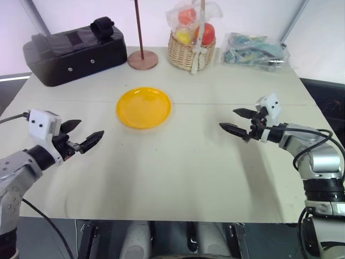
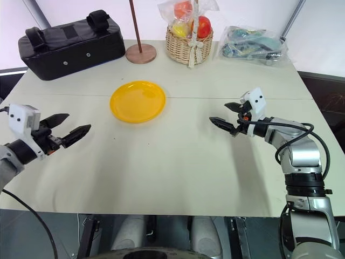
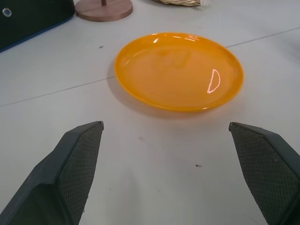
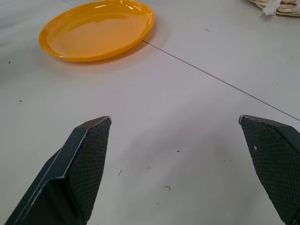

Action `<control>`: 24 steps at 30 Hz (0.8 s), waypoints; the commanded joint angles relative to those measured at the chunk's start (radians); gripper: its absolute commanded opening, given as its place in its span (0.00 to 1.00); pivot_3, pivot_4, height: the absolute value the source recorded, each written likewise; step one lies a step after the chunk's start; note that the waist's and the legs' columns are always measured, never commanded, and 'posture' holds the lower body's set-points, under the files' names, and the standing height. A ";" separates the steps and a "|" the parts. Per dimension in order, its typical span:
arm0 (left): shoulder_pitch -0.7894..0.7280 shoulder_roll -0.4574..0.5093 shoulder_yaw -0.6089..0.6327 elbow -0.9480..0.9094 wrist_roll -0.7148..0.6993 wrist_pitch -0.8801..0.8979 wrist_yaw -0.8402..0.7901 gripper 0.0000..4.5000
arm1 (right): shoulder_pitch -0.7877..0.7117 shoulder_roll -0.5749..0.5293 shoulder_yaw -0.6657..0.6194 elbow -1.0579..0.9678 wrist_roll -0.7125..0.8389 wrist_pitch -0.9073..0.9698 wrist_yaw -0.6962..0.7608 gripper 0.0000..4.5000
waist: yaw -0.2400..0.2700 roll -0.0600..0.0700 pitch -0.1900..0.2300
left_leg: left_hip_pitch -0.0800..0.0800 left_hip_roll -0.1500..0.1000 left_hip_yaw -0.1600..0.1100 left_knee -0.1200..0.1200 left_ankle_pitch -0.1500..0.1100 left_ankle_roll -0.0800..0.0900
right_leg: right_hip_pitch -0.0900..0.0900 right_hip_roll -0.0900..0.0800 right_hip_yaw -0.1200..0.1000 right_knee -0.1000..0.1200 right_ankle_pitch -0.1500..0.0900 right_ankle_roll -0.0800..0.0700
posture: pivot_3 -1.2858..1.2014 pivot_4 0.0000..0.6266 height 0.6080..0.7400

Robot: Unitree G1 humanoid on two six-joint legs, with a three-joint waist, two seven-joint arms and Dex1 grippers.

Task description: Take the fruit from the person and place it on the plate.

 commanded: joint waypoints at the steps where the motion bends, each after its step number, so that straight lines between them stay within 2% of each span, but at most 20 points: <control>1: -0.010 0.003 0.011 -0.015 0.000 -0.017 0.002 1.00 | -0.015 0.003 -0.010 -0.026 0.010 -0.020 0.000 0.99 | 0.000 0.000 0.000 | 0.000 0.000 0.000 0.000 0.000 0.000 | 0.000 0.000 0.000 0.000 0.000 0.000 | 0.52 0.24 1.00; 24: -0.012 0.003 -0.001 -0.014 0.008 -0.021 0.007 1.00 | -0.022 0.013 -0.006 -0.028 0.009 -0.017 -0.012 0.99 | 0.000 0.000 0.000 | 0.000 0.000 0.000 0.000 0.000 0.000 | 0.000 0.000 0.000 0.000 0.000 0.000 | 0.52 0.24 1.00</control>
